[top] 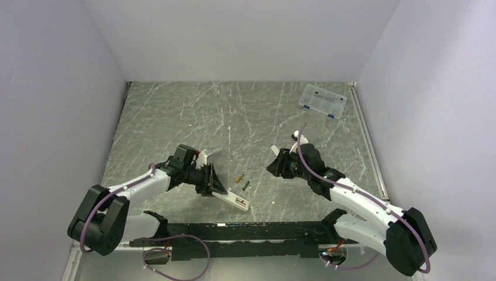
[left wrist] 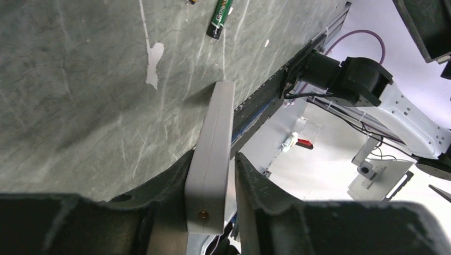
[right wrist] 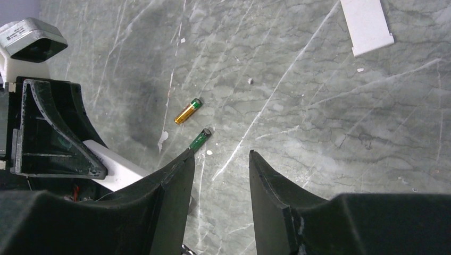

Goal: Load the batteries into the remote control

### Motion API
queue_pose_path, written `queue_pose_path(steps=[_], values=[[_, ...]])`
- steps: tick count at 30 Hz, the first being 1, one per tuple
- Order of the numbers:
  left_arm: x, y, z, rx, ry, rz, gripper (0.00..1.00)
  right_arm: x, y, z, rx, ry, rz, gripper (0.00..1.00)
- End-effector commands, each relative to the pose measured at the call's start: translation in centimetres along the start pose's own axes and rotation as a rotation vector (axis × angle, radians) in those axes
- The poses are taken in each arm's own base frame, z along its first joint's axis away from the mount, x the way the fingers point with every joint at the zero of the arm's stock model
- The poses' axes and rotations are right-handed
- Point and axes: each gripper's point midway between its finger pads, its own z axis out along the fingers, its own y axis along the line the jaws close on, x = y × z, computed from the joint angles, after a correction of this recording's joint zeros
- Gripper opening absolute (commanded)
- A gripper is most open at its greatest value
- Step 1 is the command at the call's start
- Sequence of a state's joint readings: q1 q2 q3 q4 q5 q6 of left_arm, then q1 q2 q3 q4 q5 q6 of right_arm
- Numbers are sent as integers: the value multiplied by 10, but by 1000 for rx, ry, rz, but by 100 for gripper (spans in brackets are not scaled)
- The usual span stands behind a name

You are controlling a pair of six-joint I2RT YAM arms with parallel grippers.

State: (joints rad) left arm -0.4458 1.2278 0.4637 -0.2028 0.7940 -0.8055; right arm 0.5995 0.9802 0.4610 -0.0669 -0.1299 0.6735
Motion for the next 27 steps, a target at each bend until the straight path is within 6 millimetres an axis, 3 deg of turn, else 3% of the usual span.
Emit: queue_pose_path(steps=[1, 4, 9, 27], values=[[-1, 9, 1, -39, -21, 15, 40, -20, 13, -1, -22, -59, -13, 45], [-2, 15, -1, -70, -42, 9, 50, -20, 12, -1, -16, -59, -17, 45], [-1, 17, -2, -84, -51, 4, 57, -20, 11, -1, -17, -57, -21, 46], [-1, 45, -1, -226, -64, -65, 64, -17, 7, -2, 1, -40, -48, 46]])
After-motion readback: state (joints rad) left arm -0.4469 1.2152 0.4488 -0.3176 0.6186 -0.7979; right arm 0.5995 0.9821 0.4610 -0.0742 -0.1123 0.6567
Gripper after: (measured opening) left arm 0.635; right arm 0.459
